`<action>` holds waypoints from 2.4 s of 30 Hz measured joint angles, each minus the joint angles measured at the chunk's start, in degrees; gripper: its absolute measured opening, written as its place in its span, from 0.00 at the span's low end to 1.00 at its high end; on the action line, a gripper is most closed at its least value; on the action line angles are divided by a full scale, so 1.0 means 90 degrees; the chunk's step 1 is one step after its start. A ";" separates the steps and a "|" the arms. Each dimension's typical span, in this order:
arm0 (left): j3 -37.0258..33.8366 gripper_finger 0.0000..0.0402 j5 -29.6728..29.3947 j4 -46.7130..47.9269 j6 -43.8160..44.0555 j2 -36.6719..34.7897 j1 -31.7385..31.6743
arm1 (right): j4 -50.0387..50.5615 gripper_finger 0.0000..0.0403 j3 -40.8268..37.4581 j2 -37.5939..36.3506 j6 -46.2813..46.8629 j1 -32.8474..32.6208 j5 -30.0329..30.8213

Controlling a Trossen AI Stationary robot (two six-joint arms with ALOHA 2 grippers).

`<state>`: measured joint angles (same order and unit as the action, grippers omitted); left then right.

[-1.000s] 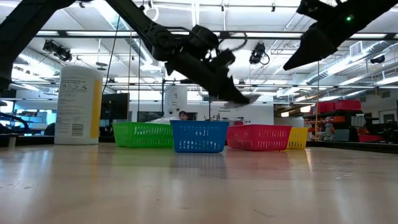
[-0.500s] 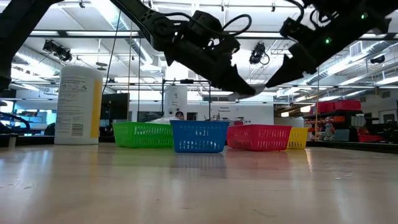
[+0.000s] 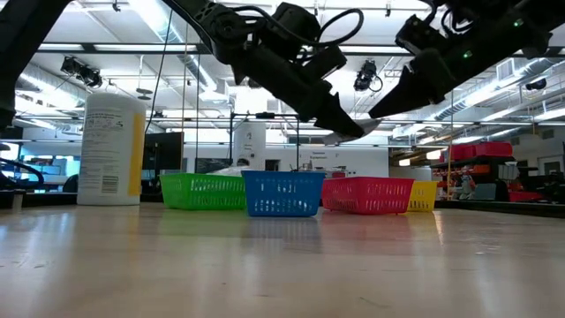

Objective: Pick & Place Travel size toiletries
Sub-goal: Put the toothpaste into the red bin

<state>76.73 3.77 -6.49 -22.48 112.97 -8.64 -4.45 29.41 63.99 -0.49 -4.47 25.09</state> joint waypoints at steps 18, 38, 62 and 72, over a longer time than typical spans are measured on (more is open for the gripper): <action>0.0000 0.19 0.0239 0.0246 0.0950 -0.0233 0.0006 | -0.0258 0.41 -0.0270 0.0005 -0.1231 -0.0018 0.0546; 0.0010 0.21 0.0554 0.0428 0.2055 -0.0289 -0.0052 | -0.0338 0.04 -0.0270 0.0114 -0.1557 -0.0022 0.0524; 0.0010 0.51 -0.0622 0.0513 0.1987 -0.0289 -0.0015 | 0.0808 0.03 -0.0274 0.0559 0.0349 0.1180 0.1054; 0.0010 0.51 -0.0629 0.0509 0.2123 -0.0289 -0.0020 | 0.0244 0.09 -0.0274 0.1018 0.0201 0.1341 0.0374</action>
<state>76.82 -1.89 -1.91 -3.38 110.37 -8.82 -2.25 26.94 73.15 1.32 7.60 28.46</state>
